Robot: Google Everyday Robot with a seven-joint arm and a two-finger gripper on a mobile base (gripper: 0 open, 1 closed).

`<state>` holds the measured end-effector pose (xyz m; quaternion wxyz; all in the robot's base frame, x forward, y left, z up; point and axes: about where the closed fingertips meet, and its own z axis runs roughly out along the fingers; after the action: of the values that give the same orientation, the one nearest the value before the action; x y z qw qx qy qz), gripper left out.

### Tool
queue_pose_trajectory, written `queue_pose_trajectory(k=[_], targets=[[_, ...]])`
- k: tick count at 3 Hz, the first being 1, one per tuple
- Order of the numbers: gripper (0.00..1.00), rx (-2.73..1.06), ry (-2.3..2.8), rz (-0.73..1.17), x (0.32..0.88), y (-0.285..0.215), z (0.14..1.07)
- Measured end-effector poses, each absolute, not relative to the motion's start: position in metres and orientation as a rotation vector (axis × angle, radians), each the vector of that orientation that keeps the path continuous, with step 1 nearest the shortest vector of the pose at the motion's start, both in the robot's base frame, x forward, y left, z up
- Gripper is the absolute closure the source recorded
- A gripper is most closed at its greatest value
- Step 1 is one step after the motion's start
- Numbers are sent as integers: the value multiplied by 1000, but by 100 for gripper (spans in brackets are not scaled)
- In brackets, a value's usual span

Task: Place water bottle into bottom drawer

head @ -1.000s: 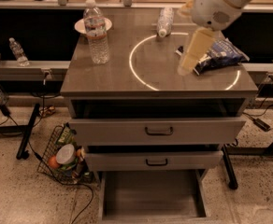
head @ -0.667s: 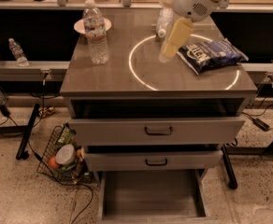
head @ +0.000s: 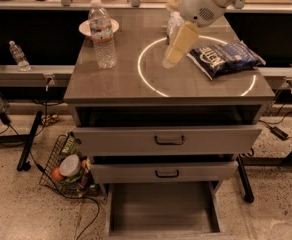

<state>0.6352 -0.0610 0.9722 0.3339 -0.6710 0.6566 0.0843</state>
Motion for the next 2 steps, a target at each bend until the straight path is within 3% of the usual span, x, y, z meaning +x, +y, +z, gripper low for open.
queue_pose_trajectory(k=[2], targets=[[0, -1630, 1556, 426, 691, 16, 941]])
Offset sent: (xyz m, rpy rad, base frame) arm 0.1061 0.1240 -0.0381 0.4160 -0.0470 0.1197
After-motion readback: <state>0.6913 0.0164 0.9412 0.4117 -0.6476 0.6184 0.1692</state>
